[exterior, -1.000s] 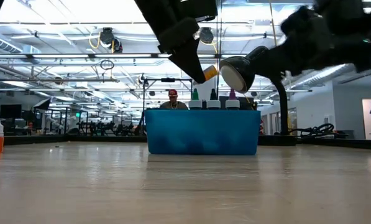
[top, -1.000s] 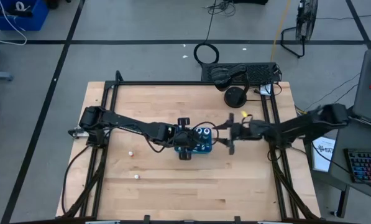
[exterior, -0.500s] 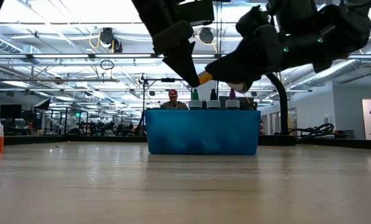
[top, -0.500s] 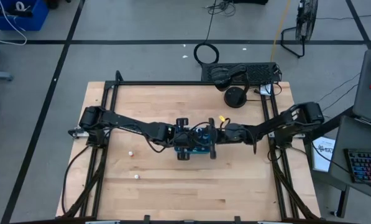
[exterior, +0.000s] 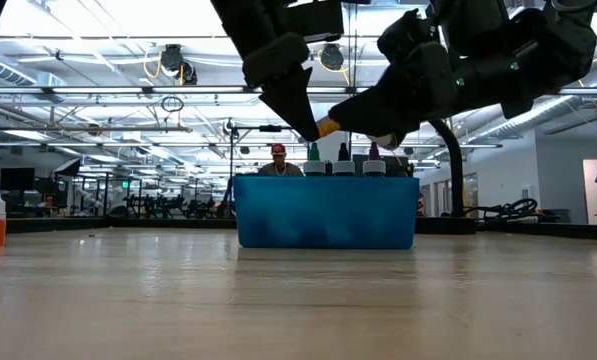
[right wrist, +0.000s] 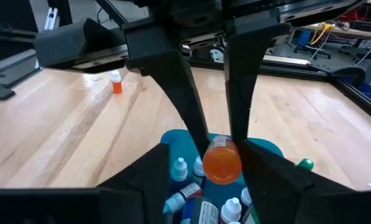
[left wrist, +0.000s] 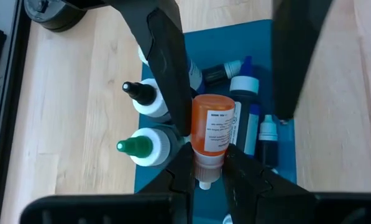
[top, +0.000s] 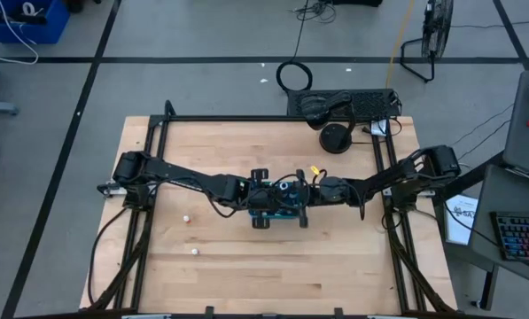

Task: Pick & Place food coloring
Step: Put the small yellow food coloring bottle into the blue container

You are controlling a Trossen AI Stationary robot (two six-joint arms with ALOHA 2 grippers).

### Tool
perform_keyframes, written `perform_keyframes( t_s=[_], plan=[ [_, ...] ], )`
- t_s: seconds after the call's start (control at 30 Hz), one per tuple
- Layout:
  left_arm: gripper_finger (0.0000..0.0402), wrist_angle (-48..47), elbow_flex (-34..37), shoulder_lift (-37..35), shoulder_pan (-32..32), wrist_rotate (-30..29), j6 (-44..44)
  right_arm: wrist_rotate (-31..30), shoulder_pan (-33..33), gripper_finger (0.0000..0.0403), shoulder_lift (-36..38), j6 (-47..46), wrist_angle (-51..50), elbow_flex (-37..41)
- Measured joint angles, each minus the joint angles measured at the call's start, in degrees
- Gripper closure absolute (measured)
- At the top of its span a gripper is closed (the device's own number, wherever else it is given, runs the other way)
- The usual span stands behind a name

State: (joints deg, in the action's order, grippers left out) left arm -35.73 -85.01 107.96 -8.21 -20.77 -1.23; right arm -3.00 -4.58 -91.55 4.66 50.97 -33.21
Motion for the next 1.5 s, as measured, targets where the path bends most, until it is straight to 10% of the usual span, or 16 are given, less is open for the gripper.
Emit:
perform_keyframes(
  t_s=[0.47,0.9,1.13,1.5],
  plan=[
    [0.0340,1.57,0.07,0.07,-0.15,-0.20,-0.83,0.10,1.22,0.0363,0.14,2.23,-0.93,-0.02],
    [0.0188,4.92,0.00,-7.15,-2.52,-1.75,-0.01,-10.19,1.23,0.0363,10.16,6.67,5.01,8.47],
    [0.0186,17.45,6.43,-12.05,-3.54,-0.28,-7.95,-4.04,2.52,0.0363,11.11,5.87,38.29,19.78],
    [0.0212,44.78,16.22,-14.67,-1.05,4.63,-16.53,9.71,2.97,0.0363,9.79,12.00,38.83,9.07]
  ],
)
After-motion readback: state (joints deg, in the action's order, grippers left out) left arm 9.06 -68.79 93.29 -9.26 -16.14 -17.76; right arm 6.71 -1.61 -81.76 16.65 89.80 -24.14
